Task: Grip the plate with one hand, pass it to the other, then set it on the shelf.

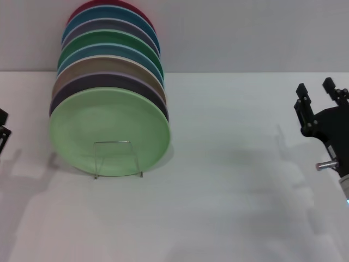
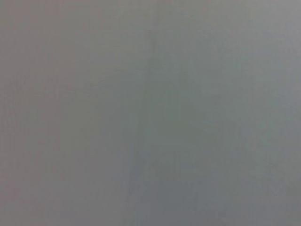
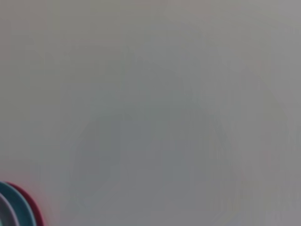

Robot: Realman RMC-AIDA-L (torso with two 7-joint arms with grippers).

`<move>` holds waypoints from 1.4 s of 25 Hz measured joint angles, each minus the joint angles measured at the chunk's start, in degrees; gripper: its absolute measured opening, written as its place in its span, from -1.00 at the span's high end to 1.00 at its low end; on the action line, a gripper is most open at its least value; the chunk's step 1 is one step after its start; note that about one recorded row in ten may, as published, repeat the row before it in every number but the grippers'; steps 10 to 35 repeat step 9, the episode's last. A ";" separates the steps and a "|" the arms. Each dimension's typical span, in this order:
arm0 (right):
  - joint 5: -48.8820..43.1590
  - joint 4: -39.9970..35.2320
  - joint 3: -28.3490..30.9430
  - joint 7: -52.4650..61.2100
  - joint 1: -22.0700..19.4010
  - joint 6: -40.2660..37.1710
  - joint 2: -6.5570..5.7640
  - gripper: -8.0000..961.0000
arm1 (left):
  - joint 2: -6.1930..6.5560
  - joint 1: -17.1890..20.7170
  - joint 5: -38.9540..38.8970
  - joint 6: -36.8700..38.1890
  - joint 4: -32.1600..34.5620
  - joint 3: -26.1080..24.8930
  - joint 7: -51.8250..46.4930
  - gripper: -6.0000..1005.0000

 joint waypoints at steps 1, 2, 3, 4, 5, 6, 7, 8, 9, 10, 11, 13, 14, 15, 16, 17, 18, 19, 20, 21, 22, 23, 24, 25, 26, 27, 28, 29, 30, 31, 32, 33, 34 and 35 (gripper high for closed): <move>-0.31 -1.17 0.10 0.04 -0.03 -1.10 0.33 0.06 | -0.01 0.10 -0.01 -0.22 -0.01 -1.03 -0.45 -0.72; -0.56 -2.25 0.30 -0.47 -0.14 -2.24 0.80 0.04 | -0.06 0.25 0.00 -0.39 -0.04 -2.10 -0.71 -0.72; -0.71 -3.18 0.52 -1.72 -0.41 -3.53 1.22 0.02 | -0.09 0.42 -0.01 -0.46 -0.08 -2.96 -0.76 -0.72; -0.65 -3.70 0.79 -3.56 -0.94 -5.41 1.46 -0.07 | -0.14 0.58 0.00 -0.53 -0.29 -3.60 -0.66 -0.71; -0.65 -3.70 0.79 -3.56 -0.94 -5.41 1.46 -0.16 | -0.19 0.71 -0.01 -0.61 -0.47 -4.10 -0.53 -0.71; -0.63 -3.66 0.99 -3.94 -1.24 -6.15 1.42 -0.25 | -0.19 0.83 0.00 -0.74 -0.64 -4.54 -0.38 -0.71; -0.62 -3.59 1.32 -4.07 -1.56 -6.74 1.36 -0.34 | -0.20 0.89 0.00 -0.88 -0.72 -4.95 -0.22 -0.71; -0.60 -3.56 1.64 -4.07 -1.82 -7.21 1.30 -0.43 | -0.20 0.91 0.00 -0.98 -0.71 -5.21 -0.11 -0.71; -0.57 -3.66 2.32 -4.07 -2.42 -8.10 1.28 -0.43 | -0.20 0.90 0.00 -1.02 -0.71 -5.38 0.00 -0.71; -0.57 -3.66 2.32 -4.07 -2.42 -8.10 1.28 -0.43 | -0.20 0.90 0.00 -1.02 -0.71 -5.38 0.00 -0.71; -0.57 -3.66 2.32 -4.07 -2.42 -8.10 1.28 -0.43 | -0.20 0.90 0.00 -1.02 -0.71 -5.38 0.00 -0.71; -0.57 -3.66 2.32 -4.07 -2.42 -8.10 1.28 -0.43 | -0.20 0.90 0.00 -1.02 -0.71 -5.38 0.00 -0.71; -0.57 -3.66 2.32 -4.07 -2.42 -8.10 1.28 -0.43 | -0.20 0.90 0.00 -1.02 -0.71 -5.38 0.00 -0.71; -0.57 -3.66 2.32 -4.07 -2.42 -8.10 1.28 -0.43 | -0.20 0.90 0.00 -1.02 -0.71 -5.38 0.00 -0.71; -0.57 -3.66 2.32 -4.07 -2.42 -8.10 1.28 -0.43 | -0.20 0.90 0.00 -1.02 -0.71 -5.38 0.00 -0.71; -0.57 -3.66 2.32 -4.07 -2.42 -8.10 1.28 -0.43 | -0.20 0.90 0.00 -1.02 -0.71 -5.38 0.00 -0.71; -0.57 -3.66 2.32 -4.07 -2.42 -8.10 1.28 -0.43 | -0.20 0.90 0.00 -1.02 -0.71 -5.38 0.00 -0.71; -0.57 -3.66 2.32 -4.07 -2.42 -8.10 1.28 -0.43 | -0.20 0.90 0.00 -1.02 -0.71 -5.38 0.00 -0.71; -0.57 -3.66 2.32 -4.07 -2.42 -8.10 1.28 -0.43 | -0.20 0.90 0.00 -1.02 -0.71 -5.38 0.00 -0.71; -0.57 -3.66 2.32 -4.07 -2.42 -8.10 1.28 -0.43 | -0.20 0.90 0.00 -1.02 -0.71 -5.38 0.00 -0.71; -0.57 -3.66 2.32 -4.07 -2.42 -8.10 1.28 -0.43 | -0.20 0.90 0.00 -1.02 -0.71 -5.38 0.00 -0.71; -0.57 -3.66 2.32 -4.07 -2.42 -8.10 1.28 -0.43 | -0.20 0.90 0.00 -1.02 -0.71 -5.38 0.00 -0.71; -0.57 -3.66 2.32 -4.07 -2.42 -8.10 1.28 -0.43 | -0.20 0.90 0.00 -1.02 -0.71 -5.38 0.00 -0.71; -0.57 -3.66 2.32 -4.07 -2.42 -8.10 1.28 -0.43 | -0.20 0.90 0.00 -1.02 -0.71 -5.38 0.00 -0.71; -0.57 -3.66 2.32 -4.07 -2.42 -8.10 1.28 -0.43 | -0.20 0.90 0.00 -1.02 -0.71 -5.38 0.00 -0.71; -0.57 -3.66 2.32 -4.07 -2.42 -8.10 1.28 -0.43 | -0.20 0.90 0.00 -1.02 -0.71 -5.38 0.00 -0.71; -0.57 -3.66 2.32 -4.07 -2.42 -8.10 1.28 -0.43 | -0.20 0.90 0.00 -1.02 -0.71 -5.38 0.00 -0.71; -0.57 -3.66 2.32 -4.07 -2.42 -8.10 1.28 -0.43 | -0.20 0.90 0.00 -1.02 -0.71 -5.38 0.00 -0.71; -0.57 -3.66 2.32 -4.07 -2.42 -8.10 1.28 -0.43 | -0.20 0.90 0.00 -1.02 -0.71 -5.38 0.00 -0.71; -0.57 -3.66 2.32 -4.07 -2.42 -8.10 1.28 -0.43 | -0.20 0.90 0.00 -1.02 -0.71 -5.38 0.00 -0.71; -0.57 -3.66 2.32 -4.07 -2.42 -8.10 1.28 -0.43 | -0.20 0.90 0.00 -1.02 -0.71 -5.38 0.00 -0.71; -0.57 -3.66 2.32 -4.07 -2.42 -8.10 1.28 -0.43 | -0.20 0.90 0.00 -1.02 -0.71 -5.38 0.00 -0.71; -0.57 -3.66 2.32 -4.07 -2.42 -8.10 1.28 -0.43 | -0.20 0.90 0.00 -1.02 -0.71 -5.38 0.00 -0.71; -0.57 -3.66 2.32 -4.07 -2.42 -8.10 1.28 -0.43 | -0.20 0.90 0.00 -1.02 -0.71 -5.38 0.00 -0.71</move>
